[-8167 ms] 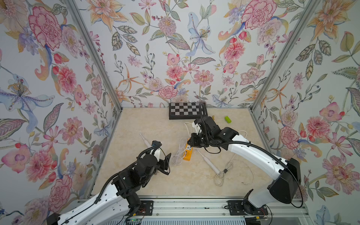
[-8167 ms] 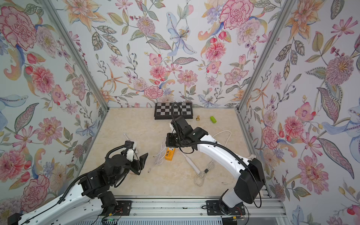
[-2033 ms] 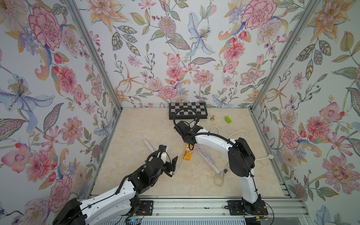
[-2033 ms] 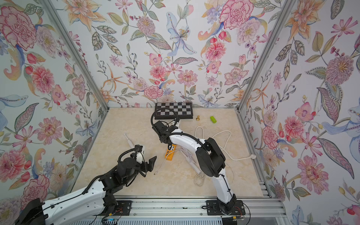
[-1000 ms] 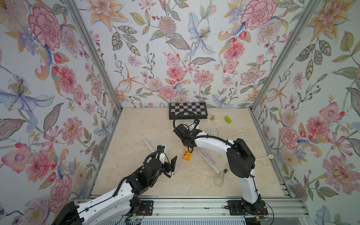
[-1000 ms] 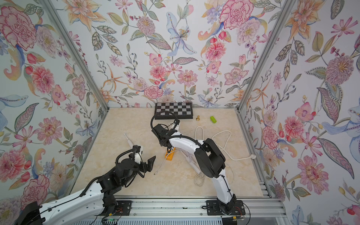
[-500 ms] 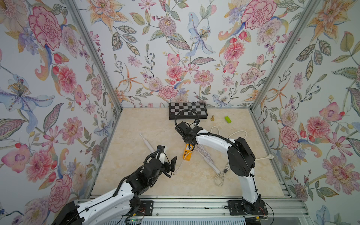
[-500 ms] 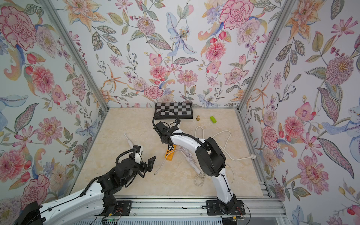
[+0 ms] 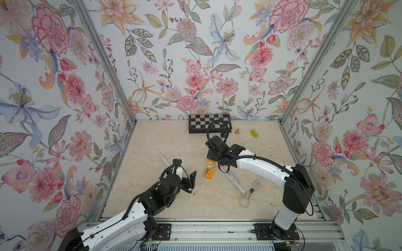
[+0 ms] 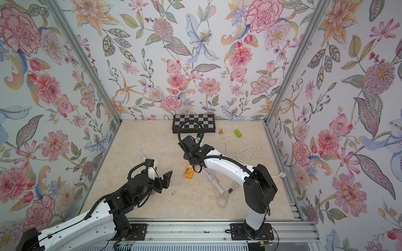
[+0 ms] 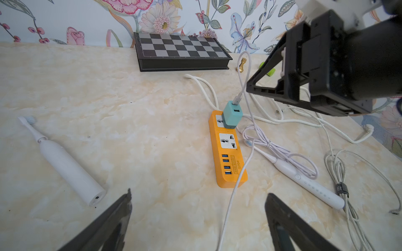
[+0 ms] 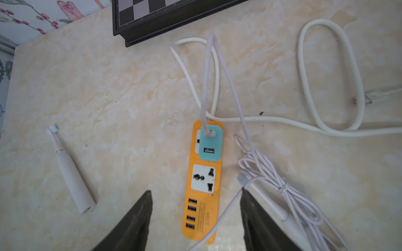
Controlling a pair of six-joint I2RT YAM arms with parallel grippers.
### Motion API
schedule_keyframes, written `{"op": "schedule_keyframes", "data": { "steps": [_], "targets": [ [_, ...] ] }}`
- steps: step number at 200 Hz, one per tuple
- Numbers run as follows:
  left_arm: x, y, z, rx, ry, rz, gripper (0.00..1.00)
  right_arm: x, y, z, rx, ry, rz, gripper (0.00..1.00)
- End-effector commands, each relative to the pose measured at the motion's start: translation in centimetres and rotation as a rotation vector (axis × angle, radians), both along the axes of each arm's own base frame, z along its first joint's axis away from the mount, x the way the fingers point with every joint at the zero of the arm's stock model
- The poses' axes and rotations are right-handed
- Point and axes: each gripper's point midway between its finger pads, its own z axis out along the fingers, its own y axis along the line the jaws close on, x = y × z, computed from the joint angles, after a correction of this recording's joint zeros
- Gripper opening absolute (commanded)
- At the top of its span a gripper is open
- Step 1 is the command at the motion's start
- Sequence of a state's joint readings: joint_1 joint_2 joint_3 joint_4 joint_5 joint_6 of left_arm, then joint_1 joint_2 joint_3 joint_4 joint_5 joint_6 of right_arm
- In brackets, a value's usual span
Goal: Charge the electric toothbrush
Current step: Insert the charging cable into the plug, then pick up the charging cable from the center of the board.
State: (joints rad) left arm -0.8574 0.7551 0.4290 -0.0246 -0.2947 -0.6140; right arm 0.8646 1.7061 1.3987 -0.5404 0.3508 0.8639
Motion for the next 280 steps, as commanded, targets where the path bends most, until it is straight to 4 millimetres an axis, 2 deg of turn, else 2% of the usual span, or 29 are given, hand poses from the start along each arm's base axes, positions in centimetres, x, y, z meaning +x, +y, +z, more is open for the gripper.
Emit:
{"op": "schedule_keyframes", "data": {
  "steps": [1, 21, 52, 70, 94, 113, 134, 151, 174, 186, 251, 280],
  "targets": [
    [0.0, 1.9, 0.3, -0.014, 0.04, 0.093, 0.96, -2.1, 2.1, 0.8, 0.004, -0.019, 0.266, 0.66],
    [-0.2, 2.7, -0.1, -0.02, 0.073, 0.138, 0.96, -4.2, 2.7, 1.5, 0.008, -0.042, 0.44, 0.66],
    [-0.4, 3.4, -0.7, -0.027, 0.103, 0.181, 0.96, -7.6, 3.7, 1.1, 0.054, 0.002, 0.636, 0.65],
    [-0.4, 3.6, -1.1, -0.04, 0.116, 0.198, 0.96, -9.1, 3.8, -0.1, 0.065, 0.033, 0.681, 0.63],
    [-0.4, 4.0, -1.9, -0.039, 0.141, 0.233, 0.95, -11.6, 5.4, -2.1, 0.132, 0.089, 0.756, 0.57],
    [-0.5, 4.4, -2.1, -0.051, 0.147, 0.254, 0.94, -12.7, 5.9, -3.7, 0.122, 0.095, 0.802, 0.54],
    [-0.8, 5.2, -2.3, -0.062, 0.149, 0.286, 0.93, -12.1, 5.1, -5.7, 0.042, 0.104, 0.773, 0.55],
    [-0.9, 5.5, -2.0, -0.074, 0.147, 0.296, 0.93, -12.5, 5.5, -6.9, 0.07, 0.174, 0.747, 0.55],
    [-1.0, 5.7, -2.2, -0.081, 0.149, 0.304, 0.92, -12.5, 5.6, -9.5, 0.085, 0.282, 0.626, 0.56],
    [-0.9, 5.6, -2.4, -0.083, 0.152, 0.303, 0.92, -12.3, 6.0, -10.2, 0.106, 0.305, 0.578, 0.55],
    [-0.6, 5.2, -2.2, -0.082, 0.144, 0.293, 0.91, -9.4, 6.4, -13.0, 0.213, 0.287, 0.316, 0.4],
    [-0.6, 5.4, -2.2, -0.089, 0.135, 0.295, 0.9, -8.9, 5.3, -14.4, 0.194, 0.292, 0.22, 0.32]
  ]
}}
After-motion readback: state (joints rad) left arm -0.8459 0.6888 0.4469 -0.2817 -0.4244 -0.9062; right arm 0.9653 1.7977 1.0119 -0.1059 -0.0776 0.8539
